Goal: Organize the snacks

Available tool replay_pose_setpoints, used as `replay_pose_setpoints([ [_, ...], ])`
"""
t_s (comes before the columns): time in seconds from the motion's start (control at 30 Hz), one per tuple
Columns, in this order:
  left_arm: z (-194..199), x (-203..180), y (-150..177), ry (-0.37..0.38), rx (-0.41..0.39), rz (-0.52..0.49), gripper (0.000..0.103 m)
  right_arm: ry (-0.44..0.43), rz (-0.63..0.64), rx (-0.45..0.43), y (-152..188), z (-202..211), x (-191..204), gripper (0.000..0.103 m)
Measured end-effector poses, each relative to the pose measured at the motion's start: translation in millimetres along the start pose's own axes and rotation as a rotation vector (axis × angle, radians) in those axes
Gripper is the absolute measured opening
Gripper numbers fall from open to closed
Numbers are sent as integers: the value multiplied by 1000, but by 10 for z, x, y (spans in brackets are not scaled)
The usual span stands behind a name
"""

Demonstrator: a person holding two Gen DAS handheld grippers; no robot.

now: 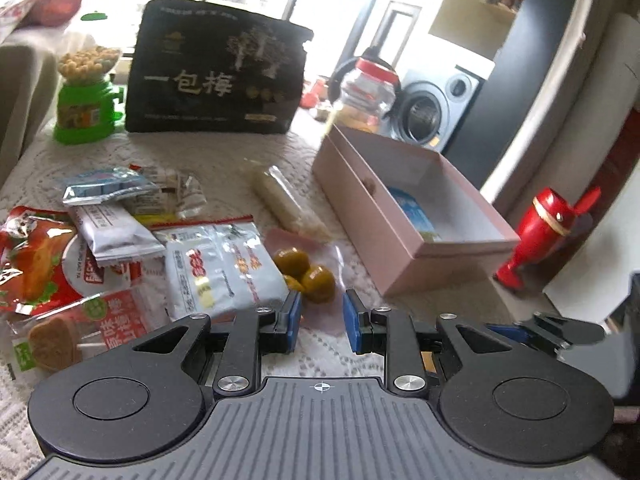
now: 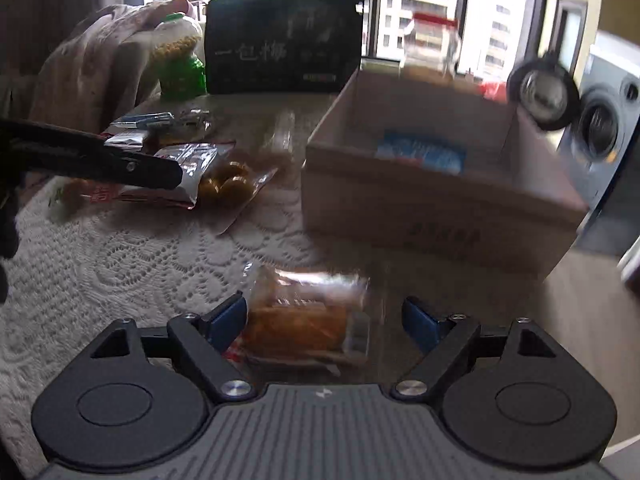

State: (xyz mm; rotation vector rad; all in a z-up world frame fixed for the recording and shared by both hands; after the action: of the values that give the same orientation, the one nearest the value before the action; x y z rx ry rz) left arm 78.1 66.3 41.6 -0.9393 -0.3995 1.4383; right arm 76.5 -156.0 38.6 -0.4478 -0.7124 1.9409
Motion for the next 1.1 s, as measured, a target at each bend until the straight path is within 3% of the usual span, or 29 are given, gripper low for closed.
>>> replay_pose_setpoints([
  [0.03, 2, -10, 13, 1, 6, -5, 27, -9, -7, 8, -2, -3, -7, 78],
  [0.07, 3, -12, 22, 2, 11, -7, 27, -21, 1, 5, -5, 27, -3, 63],
  [0.2, -15, 6, 64, 11, 25, 4, 27, -22, 101, -14, -32, 268, 52, 58],
  [0.33, -65, 13, 101, 15, 41, 13, 27, -59, 99, -95, -247, 626, -18, 58],
  [0.43, -91, -1, 127, 22, 53, 14, 27, 7, 66, -179, -552, 751, -215, 58],
  [0.63, -76, 16, 135, 11, 54, 3, 27, 194, -14, -175, -1114, 195, -659, 60],
  [0.7, -68, 62, 134, 0, 46, 6, 27, 208, -74, -147, -1212, -19, -818, 63],
  [0.8, -64, 175, 137, -33, 38, 18, 27, 154, -120, -94, -1301, -219, -965, 63],
  [0.9, -72, 309, 137, -56, 34, 49, 27, 170, -129, -104, -1351, -241, -875, 64],
  [1.0, -60, 377, 143, -55, 30, 66, 27, 131, -87, -141, -1412, -193, -575, 65],
  [1.1, -9, 382, 157, -43, 26, 55, 27, 24, -14, -128, -1537, -297, -124, 65],
])
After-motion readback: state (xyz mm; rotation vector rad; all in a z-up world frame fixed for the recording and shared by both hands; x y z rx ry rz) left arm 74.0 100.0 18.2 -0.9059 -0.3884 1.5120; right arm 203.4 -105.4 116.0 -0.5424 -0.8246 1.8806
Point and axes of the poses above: each gripper's, at about its wrist camera, not at the fingertips, and z roughly against the way its jaws point, x to its left, y to its underside, the point moved 1 cm from there along -z, roughly the way its jaws point, and after that the axes turned 2 degrees about -z, right-handed, at the moved point
